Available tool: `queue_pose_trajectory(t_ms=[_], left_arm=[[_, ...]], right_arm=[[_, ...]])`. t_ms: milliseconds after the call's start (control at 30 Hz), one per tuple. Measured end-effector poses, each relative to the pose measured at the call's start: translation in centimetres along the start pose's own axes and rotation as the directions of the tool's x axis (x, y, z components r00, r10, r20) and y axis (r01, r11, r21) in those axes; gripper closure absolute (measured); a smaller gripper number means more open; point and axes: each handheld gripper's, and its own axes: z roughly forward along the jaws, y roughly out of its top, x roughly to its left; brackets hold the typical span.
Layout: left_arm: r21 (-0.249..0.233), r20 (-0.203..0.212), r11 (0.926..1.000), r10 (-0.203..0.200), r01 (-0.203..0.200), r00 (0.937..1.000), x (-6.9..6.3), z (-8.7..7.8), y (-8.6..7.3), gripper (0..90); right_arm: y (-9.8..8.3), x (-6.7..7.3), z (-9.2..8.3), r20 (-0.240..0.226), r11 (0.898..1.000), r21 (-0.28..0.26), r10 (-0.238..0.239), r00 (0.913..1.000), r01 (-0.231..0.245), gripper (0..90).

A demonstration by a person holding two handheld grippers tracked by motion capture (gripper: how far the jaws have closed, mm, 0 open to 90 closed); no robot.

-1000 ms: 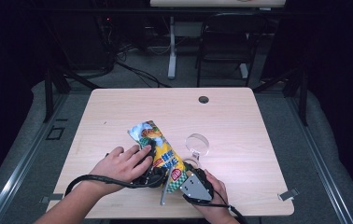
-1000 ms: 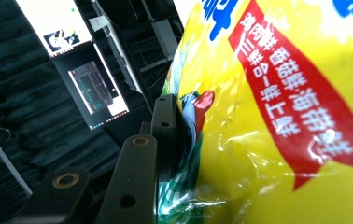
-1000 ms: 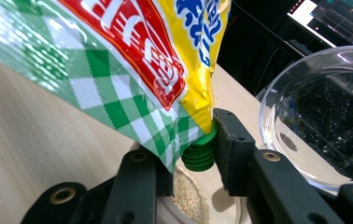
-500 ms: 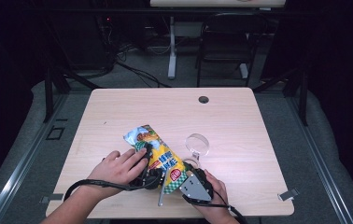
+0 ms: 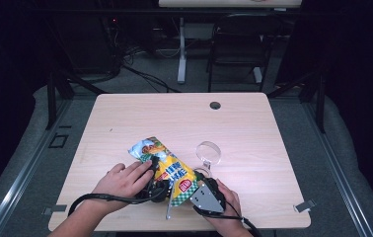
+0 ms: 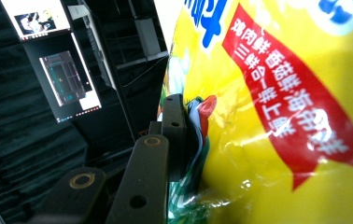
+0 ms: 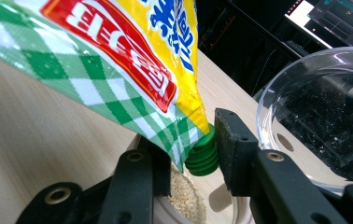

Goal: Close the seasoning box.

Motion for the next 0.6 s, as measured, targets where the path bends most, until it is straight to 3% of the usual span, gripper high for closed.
queue_pose_trajectory(t_ms=[200,333,600], left_arm=[[-0.001,0.009,0.9999,-0.013,0.013,0.9999,-0.2,0.04,-0.09,82.1],[-0.005,0.014,0.9995,-0.03,0.03,0.9994,-0.44,0.08,-0.18,82.1],[-0.031,0.029,0.9947,-0.097,0.098,0.9948,-1.0,0.27,-0.49,81.7]], right_arm=[[0.03,-0.02,0.0,-0.002,1.0,0.002,-0.009,1.0,0.009,68.1],[0.14,0.01,-0.04,-0.001,0.999,0.011,-0.048,0.9989,0.048,68.5],[0.37,0.14,-0.1,0.005,0.993,0.024,-0.113,0.9935,0.113,69.6]])
